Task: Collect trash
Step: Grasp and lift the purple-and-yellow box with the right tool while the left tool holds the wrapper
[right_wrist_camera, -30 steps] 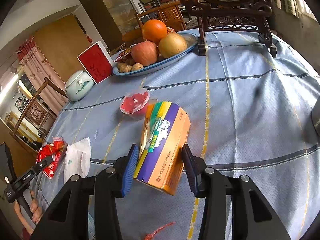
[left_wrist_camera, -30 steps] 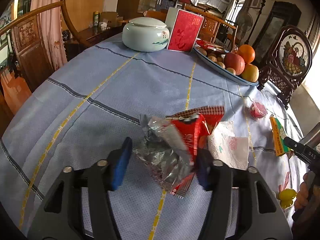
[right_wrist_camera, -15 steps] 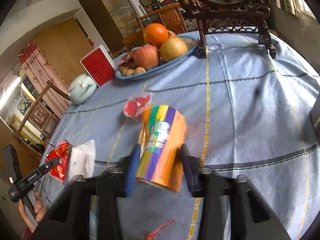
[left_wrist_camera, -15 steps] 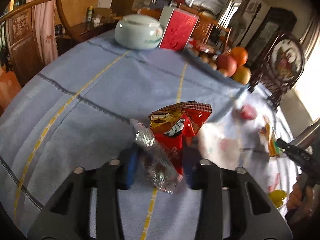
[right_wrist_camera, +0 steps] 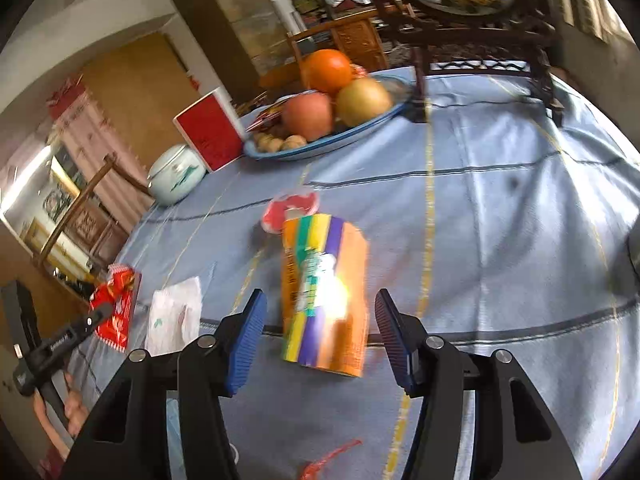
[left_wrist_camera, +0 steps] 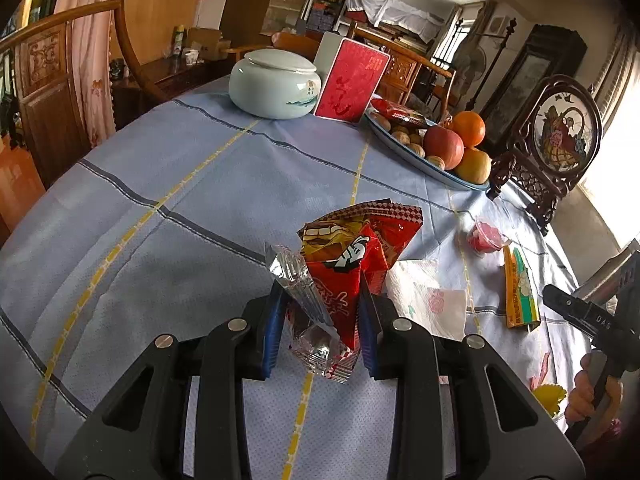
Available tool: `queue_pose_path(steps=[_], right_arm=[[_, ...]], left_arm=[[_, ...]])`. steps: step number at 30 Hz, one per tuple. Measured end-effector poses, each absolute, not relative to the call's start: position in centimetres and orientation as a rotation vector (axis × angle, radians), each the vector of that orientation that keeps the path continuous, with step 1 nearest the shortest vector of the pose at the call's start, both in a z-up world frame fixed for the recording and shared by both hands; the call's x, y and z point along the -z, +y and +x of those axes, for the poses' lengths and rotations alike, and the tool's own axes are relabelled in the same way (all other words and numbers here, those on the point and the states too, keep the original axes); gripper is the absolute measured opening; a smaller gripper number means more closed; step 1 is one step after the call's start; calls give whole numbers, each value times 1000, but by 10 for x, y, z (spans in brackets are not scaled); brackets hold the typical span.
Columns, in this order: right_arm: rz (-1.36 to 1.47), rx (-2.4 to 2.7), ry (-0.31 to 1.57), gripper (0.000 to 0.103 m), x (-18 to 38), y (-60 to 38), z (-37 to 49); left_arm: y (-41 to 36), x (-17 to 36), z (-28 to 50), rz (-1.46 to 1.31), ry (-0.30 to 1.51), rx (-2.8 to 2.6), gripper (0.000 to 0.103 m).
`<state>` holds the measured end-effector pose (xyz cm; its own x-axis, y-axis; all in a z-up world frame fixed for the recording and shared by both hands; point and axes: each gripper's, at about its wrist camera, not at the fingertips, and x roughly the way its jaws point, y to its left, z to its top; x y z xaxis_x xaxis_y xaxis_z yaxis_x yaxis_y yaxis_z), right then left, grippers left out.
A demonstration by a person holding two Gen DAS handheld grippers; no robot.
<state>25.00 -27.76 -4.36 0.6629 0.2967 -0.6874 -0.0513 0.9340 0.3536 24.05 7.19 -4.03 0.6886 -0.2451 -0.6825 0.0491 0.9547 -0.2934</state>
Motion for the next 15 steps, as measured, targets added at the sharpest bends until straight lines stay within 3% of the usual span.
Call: queue_pose_path(steps=[4, 7, 15], right_arm=[[257, -168, 910, 57, 63, -268, 262], [272, -176, 855, 43, 54, -270, 256], [340, -305, 674, 41, 5, -276, 225]], left_arm=[[71, 41, 240, -252, 796, 164, 34], [71, 41, 240, -251, 794, 162, 34], [78, 31, 222, -242, 749, 140, 34]])
